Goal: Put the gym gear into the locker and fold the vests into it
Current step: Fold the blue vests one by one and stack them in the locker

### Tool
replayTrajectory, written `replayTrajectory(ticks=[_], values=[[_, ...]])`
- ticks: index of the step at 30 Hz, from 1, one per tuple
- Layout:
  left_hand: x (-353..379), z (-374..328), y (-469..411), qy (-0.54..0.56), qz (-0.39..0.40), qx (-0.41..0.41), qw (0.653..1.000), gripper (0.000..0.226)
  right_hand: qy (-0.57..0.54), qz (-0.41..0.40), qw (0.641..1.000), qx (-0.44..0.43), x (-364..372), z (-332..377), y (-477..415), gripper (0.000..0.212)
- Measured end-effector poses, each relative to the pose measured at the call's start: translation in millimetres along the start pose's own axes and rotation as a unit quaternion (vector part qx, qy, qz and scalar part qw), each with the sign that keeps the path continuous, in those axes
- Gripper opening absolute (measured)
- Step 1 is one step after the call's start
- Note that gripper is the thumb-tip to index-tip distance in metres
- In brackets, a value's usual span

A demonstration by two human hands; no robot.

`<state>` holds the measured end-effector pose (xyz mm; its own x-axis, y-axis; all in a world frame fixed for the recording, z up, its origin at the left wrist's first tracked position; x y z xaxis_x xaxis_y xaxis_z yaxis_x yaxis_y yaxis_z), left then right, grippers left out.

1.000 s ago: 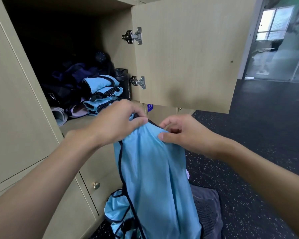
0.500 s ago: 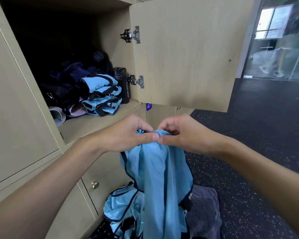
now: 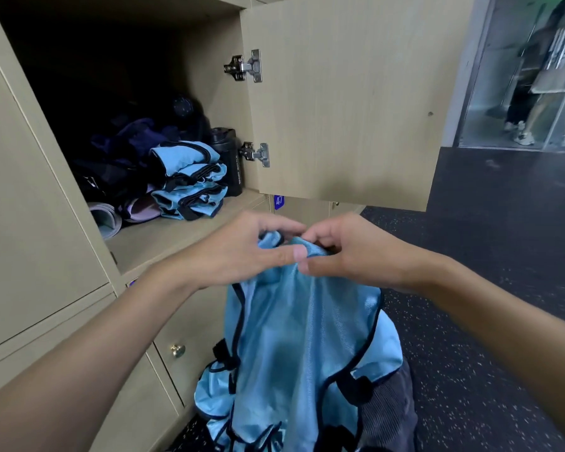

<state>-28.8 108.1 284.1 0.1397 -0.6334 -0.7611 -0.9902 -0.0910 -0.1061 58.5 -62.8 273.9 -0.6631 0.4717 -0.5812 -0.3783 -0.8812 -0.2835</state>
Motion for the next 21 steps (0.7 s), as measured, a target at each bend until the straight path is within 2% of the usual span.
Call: replayTrajectory(ticks=[3, 7, 9, 12, 14, 16, 19, 21], values=[[6.0, -0.2, 0.8, 0.049, 0.048, -0.026, 0.997, 0.02, -0.006, 0.007, 1.0, -0.004, -0.9, -1.0, 1.1, 0.007], [2.5, 6.8, -0.2, 0.011, 0.036, -0.05, 0.998, 0.016, -0.01, 0.015, 1.0, 0.011, -6.4, -6.4, 6.1, 0.014], [0.2, 11.4, -3.3, -0.011, 0.005, -0.054, 0.998, 0.017, -0.015, 0.02, 0.999, 0.023, -10.0, -7.1, 8.1, 0.018], [-10.5, 25.6, -9.4, -0.126, -0.085, -0.049, 0.987, 0.024, -0.021, 0.02, 0.999, 0.043, -16.5, -7.2, 11.0, 0.021], [-14.8, 28.5, -9.9, -0.154, -0.109, -0.047, 0.981, 0.021, -0.021, 0.019, 0.998, 0.048, -18.7, -6.5, 12.5, 0.021], [-9.3, 20.6, -7.4, -0.107, -0.088, -0.034, 0.99, 0.007, -0.025, 0.018, 0.999, 0.042, -18.1, -4.1, 12.6, 0.023], [6.1, 6.9, -6.2, 0.015, 0.014, -0.032, 0.999, 0.042, -0.039, 0.013, 0.999, 0.019, -14.4, 0.5, 10.7, 0.026], [12.7, 4.7, -5.2, 0.062, 0.065, -0.026, 0.996, 0.032, -0.036, 0.009, 0.999, 0.014, -13.1, 0.3, 10.5, 0.027]])
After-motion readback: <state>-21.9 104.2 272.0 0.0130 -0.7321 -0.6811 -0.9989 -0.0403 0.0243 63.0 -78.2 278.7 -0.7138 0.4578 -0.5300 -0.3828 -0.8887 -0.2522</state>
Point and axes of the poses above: each hand's wrist, its own y-axis away from the middle knuckle, its own x-axis out of the palm, z = x × y, the point moved 1 cm from there along -y, towards the middle knuckle, and after that the axes turned 10 degrees about -x, right-handed, at the moved point
